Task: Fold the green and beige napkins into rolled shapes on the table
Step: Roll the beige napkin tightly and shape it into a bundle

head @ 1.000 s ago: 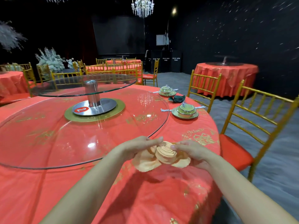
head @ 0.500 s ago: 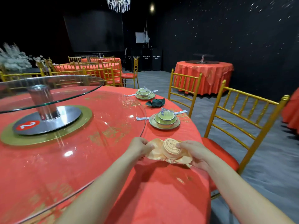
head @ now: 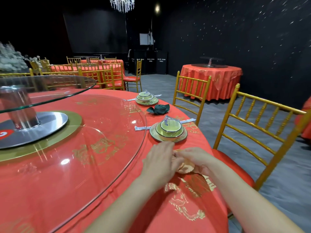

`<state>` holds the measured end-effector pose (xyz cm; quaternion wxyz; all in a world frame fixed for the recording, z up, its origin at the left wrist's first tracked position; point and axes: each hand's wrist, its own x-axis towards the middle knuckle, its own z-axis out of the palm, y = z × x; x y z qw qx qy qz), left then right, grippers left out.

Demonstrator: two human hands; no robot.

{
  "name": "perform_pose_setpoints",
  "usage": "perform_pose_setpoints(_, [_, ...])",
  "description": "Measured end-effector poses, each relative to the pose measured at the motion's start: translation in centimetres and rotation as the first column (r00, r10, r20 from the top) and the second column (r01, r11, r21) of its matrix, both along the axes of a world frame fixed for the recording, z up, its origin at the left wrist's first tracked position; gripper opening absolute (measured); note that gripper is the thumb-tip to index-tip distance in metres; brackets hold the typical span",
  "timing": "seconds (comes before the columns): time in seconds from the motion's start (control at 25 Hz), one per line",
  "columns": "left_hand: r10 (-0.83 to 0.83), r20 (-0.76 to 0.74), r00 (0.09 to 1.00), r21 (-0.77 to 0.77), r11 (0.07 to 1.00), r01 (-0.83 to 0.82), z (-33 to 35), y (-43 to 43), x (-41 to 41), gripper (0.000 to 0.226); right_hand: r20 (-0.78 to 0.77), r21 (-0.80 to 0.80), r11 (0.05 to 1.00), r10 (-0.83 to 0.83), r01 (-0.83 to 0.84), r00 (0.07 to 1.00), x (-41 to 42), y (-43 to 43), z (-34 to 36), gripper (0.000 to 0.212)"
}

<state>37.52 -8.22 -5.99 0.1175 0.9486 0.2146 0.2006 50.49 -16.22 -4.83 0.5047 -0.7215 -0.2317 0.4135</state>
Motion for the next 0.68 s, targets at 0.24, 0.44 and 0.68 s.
perform_pose_setpoints(0.24, [-0.068,-0.05,0.996,0.075,0.995,0.072,-2.0,0.0,1.5,0.057,0.58,-0.106,0.981,-0.073,0.164,0.812,1.6,-0.3,-0.7,0.034])
perform_pose_setpoints(0.44, [-0.084,0.027,0.996,0.066,0.994,0.082,-3.3,-0.6,1.2,0.056,0.692,-0.023,0.96,-0.186,0.279,0.697,2.0,-1.1,-2.4,0.04])
perform_pose_setpoints(0.68, [-0.089,0.014,0.996,0.063,0.994,0.088,-3.6,0.1,1.0,0.052,0.786,-0.187,0.905,-0.096,0.382,0.611,2.5,-1.2,-2.2,0.035])
